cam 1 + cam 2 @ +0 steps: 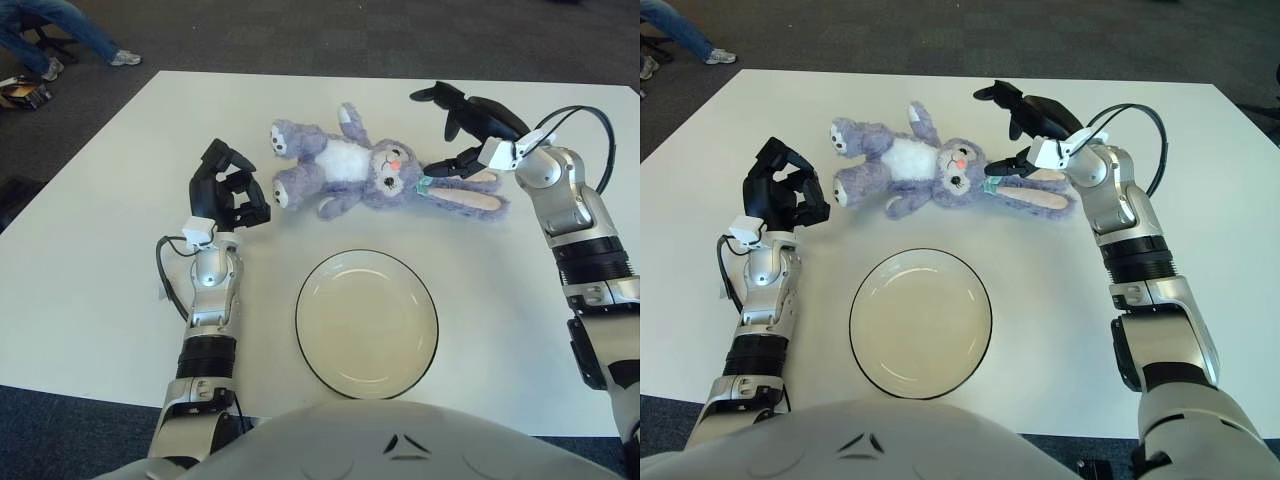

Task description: Put the doll into the plate.

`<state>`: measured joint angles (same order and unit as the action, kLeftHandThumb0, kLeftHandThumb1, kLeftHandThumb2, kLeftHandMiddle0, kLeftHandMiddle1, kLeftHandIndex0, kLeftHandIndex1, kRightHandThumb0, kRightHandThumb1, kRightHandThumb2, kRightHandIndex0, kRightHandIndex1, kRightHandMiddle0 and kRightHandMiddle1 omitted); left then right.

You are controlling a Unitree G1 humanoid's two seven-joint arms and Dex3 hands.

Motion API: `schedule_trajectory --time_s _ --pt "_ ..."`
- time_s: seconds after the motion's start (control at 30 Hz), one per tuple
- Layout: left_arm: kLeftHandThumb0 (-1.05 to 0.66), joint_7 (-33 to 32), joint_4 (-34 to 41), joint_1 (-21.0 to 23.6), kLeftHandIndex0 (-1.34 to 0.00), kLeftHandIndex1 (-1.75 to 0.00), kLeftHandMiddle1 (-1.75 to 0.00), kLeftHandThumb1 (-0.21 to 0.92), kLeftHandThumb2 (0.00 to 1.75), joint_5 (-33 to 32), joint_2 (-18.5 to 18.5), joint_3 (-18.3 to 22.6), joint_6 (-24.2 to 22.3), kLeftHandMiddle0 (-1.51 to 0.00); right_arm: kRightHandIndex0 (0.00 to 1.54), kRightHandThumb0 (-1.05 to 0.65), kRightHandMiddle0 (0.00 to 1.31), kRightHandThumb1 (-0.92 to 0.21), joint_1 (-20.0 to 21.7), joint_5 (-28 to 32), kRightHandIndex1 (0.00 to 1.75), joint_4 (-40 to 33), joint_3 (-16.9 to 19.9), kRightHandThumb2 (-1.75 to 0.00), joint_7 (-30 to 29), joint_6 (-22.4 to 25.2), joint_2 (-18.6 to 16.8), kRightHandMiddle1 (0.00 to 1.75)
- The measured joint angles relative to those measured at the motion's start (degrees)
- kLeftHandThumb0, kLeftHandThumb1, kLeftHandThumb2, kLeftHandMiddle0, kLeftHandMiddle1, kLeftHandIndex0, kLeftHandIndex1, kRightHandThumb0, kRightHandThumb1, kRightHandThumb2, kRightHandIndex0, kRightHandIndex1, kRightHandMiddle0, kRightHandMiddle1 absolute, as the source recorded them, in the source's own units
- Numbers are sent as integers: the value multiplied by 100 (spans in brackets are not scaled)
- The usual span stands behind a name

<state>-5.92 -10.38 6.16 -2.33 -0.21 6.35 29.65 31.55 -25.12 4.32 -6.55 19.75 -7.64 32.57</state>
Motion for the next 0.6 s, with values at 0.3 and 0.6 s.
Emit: schedule_trajectory --time_s 0.3,0.6 --pt "-50 20 -75 23 -66 -175 -175 26 138 -49 2 0 62 -133 6 -73 0 -46 -246 -194 48 -1011 138 -76 -8 893 -4 73" --pt "-50 21 -110 53 -66 -175 -175 26 139 -60 1 0 89 -133 4 -84 0 -53 -249 -132 28 -1025 107 -65 -115 885 -111 62"
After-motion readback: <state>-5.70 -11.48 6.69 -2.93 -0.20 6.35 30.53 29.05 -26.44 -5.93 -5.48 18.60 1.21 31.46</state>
